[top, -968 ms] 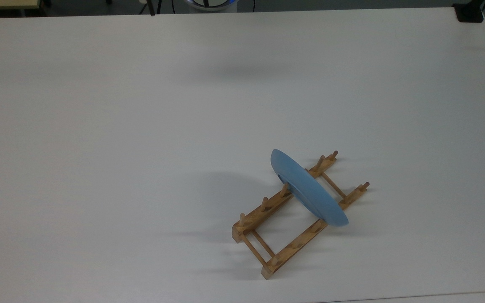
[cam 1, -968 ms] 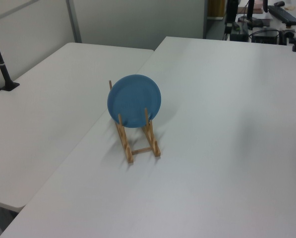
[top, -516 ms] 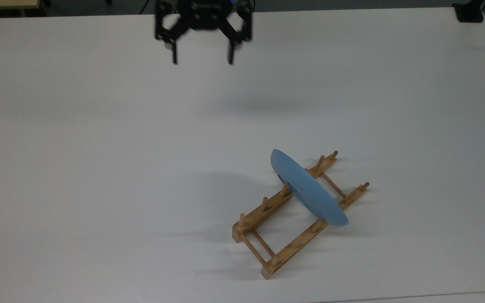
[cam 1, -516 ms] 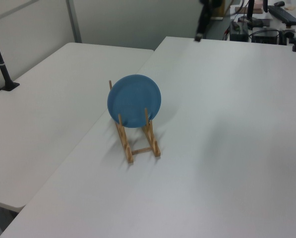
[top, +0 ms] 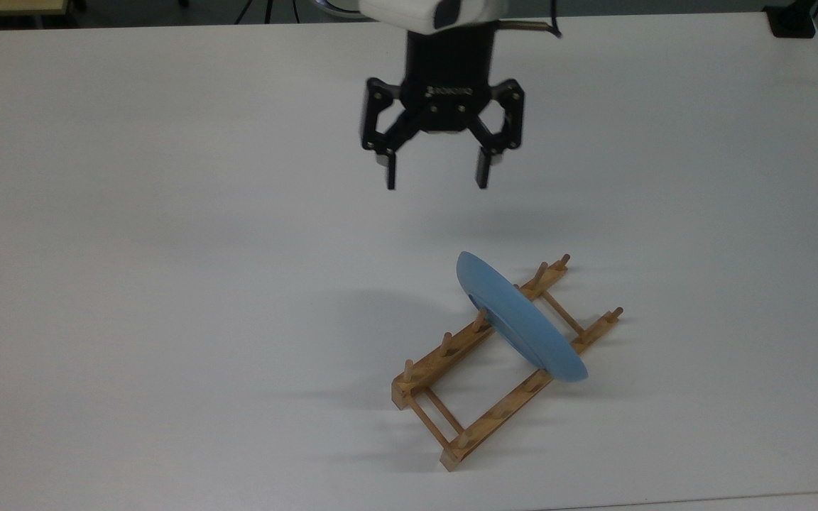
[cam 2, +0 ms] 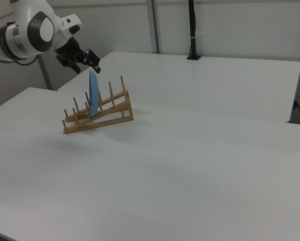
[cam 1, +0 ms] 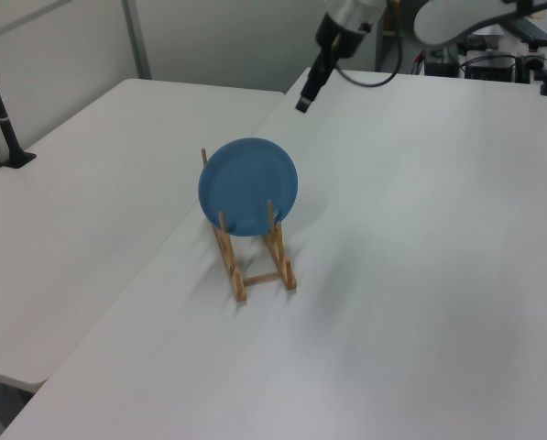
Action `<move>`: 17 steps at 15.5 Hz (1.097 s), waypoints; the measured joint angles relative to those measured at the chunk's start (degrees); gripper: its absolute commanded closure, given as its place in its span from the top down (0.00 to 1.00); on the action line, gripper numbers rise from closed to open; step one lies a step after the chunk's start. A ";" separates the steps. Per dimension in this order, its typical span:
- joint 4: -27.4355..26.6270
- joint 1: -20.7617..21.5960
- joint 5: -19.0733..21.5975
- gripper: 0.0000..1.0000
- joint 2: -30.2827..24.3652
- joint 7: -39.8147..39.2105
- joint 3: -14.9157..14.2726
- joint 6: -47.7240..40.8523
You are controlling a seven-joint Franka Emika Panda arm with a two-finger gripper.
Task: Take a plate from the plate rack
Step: 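Lower the open gripper onto the blue plate's rim and close it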
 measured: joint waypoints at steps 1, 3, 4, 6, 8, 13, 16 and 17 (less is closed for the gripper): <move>0.51 0.68 -1.76 0.97 1.13 3.36 0.00 2.06; 0.91 1.85 -7.61 0.97 3.65 11.11 0.00 6.67; 0.94 2.26 -10.88 0.97 4.98 15.15 0.00 8.50; 1.01 2.91 -16.59 0.97 7.51 21.35 0.01 11.27; 1.13 3.47 -20.39 0.91 9.51 25.41 0.01 12.46; 1.88 3.97 -22.04 0.22 11.33 26.97 0.01 13.14; 2.09 3.97 -22.04 0.05 11.34 27.63 0.01 13.34; 2.15 3.96 -22.05 0.00 11.34 27.67 0.01 13.34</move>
